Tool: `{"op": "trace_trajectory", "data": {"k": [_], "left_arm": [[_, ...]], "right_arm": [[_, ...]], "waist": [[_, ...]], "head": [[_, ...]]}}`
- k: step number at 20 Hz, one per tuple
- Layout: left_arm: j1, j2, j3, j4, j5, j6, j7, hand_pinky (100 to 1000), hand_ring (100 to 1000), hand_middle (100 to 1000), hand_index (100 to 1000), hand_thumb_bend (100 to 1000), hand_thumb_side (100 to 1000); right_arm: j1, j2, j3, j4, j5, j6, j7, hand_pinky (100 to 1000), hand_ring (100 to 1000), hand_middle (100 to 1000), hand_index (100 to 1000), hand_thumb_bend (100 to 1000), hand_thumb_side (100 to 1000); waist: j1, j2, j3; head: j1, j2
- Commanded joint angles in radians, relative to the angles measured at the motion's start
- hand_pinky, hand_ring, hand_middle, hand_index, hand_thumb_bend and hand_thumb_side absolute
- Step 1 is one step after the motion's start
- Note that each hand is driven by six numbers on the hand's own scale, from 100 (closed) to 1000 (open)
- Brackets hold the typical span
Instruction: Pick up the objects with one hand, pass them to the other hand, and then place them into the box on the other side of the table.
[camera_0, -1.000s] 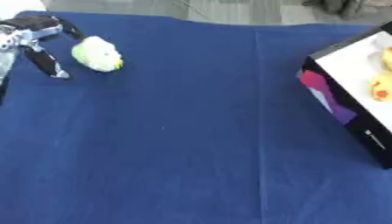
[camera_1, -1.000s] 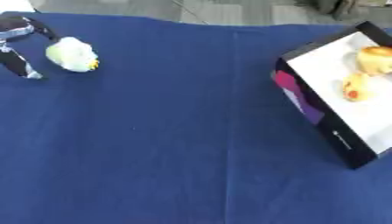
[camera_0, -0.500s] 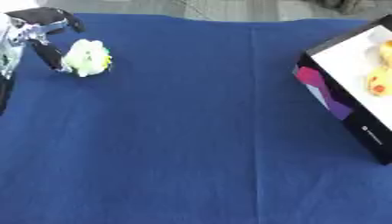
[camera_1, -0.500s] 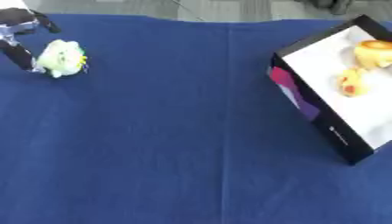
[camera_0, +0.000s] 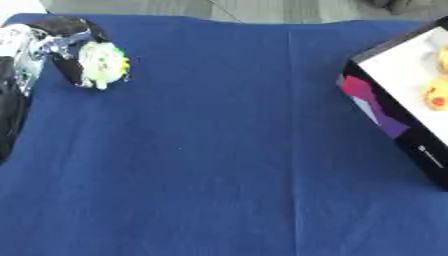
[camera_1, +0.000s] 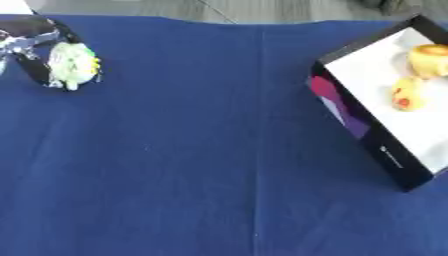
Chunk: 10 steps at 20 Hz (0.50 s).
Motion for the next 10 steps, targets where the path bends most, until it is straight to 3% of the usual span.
{"op": "trace_trajectory", "data": {"k": [1,2,3,4,7,8,10], "left_arm": [[-0.005,0.019,0.008,0.009,-0.012,0.006,0.004,869,891,751,826,490,100],[-0.005,0.018,0.008,0.013,-0.011,0.008,0.000,862,875,732,803,445,100],[-0.006,0.016,0.010,0.018,-0.005,0.008,-0.006,849,844,703,779,340,100],[-0.008,0.014,0.010,0.020,0.004,0.008,-0.013,843,836,694,768,330,100],[-0.017,0.012,0.003,0.017,0.037,-0.004,-0.042,813,790,662,728,141,100],[-0.021,0.012,0.001,0.013,0.051,-0.010,-0.053,812,786,660,725,100,100],[-0.029,0.015,-0.004,0.001,0.082,-0.021,-0.070,814,783,658,718,100,100]], "right_arm": [[-0.006,-0.018,-0.008,-0.015,0.009,0.003,-0.003,958,1000,1000,1000,100,233],[-0.004,-0.017,-0.009,-0.015,0.009,0.004,-0.005,958,1000,1000,1000,100,233],[-0.003,-0.017,-0.009,-0.015,0.010,0.006,-0.008,958,1000,1000,1000,100,228],[-0.001,-0.017,-0.009,-0.015,0.011,0.007,-0.009,958,1000,1000,1000,100,230],[0.004,-0.020,-0.008,-0.015,0.014,0.012,-0.012,958,1000,1000,1000,100,227],[0.007,-0.021,-0.008,-0.015,0.015,0.014,-0.013,958,1000,1000,1000,100,225],[0.015,-0.024,-0.008,-0.015,0.017,0.020,-0.017,958,1000,1000,1000,100,228]], "waist": [[0.000,-0.019,-0.004],[0.000,-0.020,-0.004],[0.000,-0.020,-0.003],[0.001,-0.021,-0.002],[0.001,-0.027,0.003],[0.002,-0.030,0.006],[0.003,-0.038,0.013]], "head": [[0.003,-0.015],[0.003,-0.013],[0.002,-0.011],[0.001,-0.009],[-0.006,-0.001],[-0.009,0.002],[-0.018,0.010]]}}
